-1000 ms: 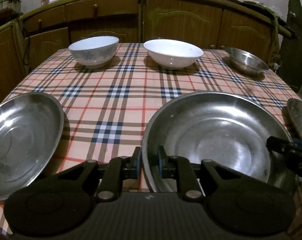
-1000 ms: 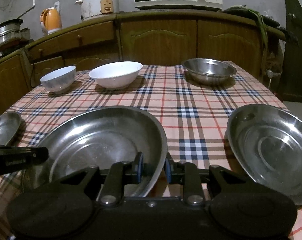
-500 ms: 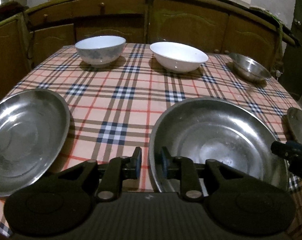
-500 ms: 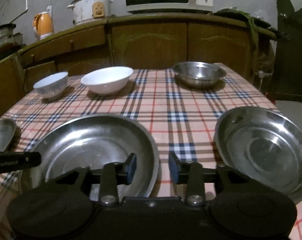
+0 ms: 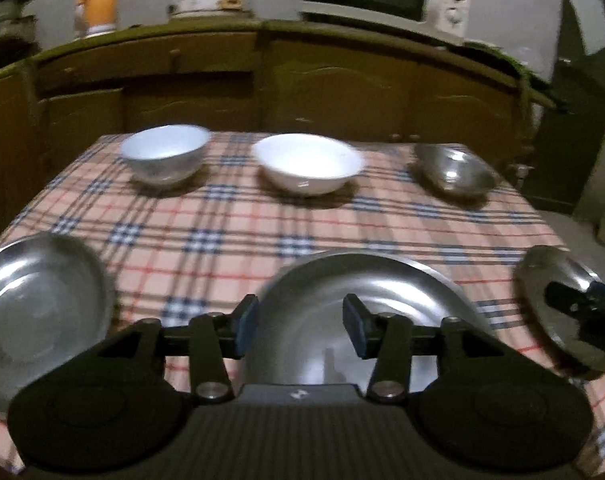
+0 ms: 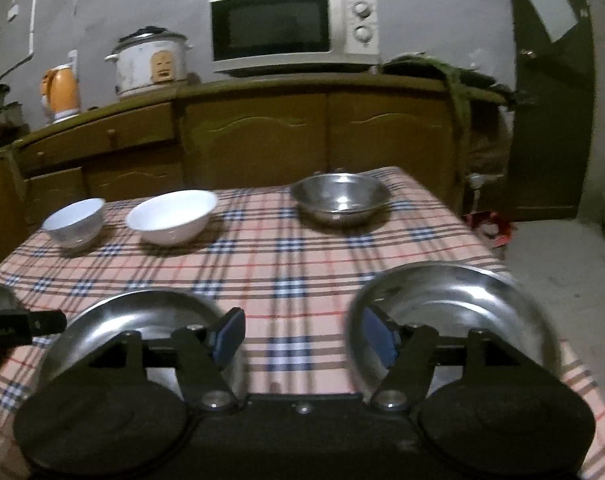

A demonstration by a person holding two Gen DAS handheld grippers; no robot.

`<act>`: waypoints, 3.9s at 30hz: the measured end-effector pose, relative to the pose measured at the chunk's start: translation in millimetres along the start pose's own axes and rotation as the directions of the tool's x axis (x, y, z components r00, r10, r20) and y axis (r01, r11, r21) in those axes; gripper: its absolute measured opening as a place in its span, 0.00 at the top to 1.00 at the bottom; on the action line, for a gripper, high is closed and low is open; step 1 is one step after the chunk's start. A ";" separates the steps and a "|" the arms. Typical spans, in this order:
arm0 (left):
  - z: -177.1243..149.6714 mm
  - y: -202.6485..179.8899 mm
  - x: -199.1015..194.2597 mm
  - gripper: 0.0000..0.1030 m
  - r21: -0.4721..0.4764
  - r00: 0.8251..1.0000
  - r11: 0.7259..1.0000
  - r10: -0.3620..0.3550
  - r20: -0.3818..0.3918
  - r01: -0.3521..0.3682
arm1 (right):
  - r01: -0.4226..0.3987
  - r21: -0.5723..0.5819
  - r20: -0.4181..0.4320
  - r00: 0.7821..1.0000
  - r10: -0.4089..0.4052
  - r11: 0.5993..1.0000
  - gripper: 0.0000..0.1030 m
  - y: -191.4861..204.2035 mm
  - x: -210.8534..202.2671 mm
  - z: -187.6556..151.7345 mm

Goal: Organize plates and bowls

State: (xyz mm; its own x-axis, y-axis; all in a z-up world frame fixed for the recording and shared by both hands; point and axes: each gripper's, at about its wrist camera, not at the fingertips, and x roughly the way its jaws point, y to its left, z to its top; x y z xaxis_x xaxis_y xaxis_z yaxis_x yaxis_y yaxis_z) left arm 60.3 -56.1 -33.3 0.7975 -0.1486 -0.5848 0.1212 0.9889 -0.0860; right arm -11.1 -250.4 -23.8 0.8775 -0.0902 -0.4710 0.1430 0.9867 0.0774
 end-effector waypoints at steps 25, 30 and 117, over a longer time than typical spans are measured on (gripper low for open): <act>14.4 -174.1 75.7 0.45 0.151 0.966 0.959 -0.220 -0.137 0.240 | 0.240 0.162 -0.164 0.963 -0.214 0.957 0.22 -195.0 36.7 -3.8; 12.0 -185.2 98.1 0.45 0.168 0.966 0.963 -0.178 -0.189 0.210 | 0.192 0.207 -0.200 0.968 -0.150 0.959 0.22 -206.0 52.8 -9.6; 30.4 13.7 -25.0 0.81 0.035 0.998 0.997 0.067 -0.006 -0.067 | -0.150 -0.039 -0.038 0.988 0.148 0.988 0.79 40.4 -11.0 34.5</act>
State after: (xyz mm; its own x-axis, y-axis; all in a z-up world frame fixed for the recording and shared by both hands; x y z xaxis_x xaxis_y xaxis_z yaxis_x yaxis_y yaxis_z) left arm 60.0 -39.0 4.6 0.8002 -0.0819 -0.5941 0.0884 0.9959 -0.0183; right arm 0.8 -214.2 14.8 0.8709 0.0625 -0.4875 -0.0082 0.9936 0.1128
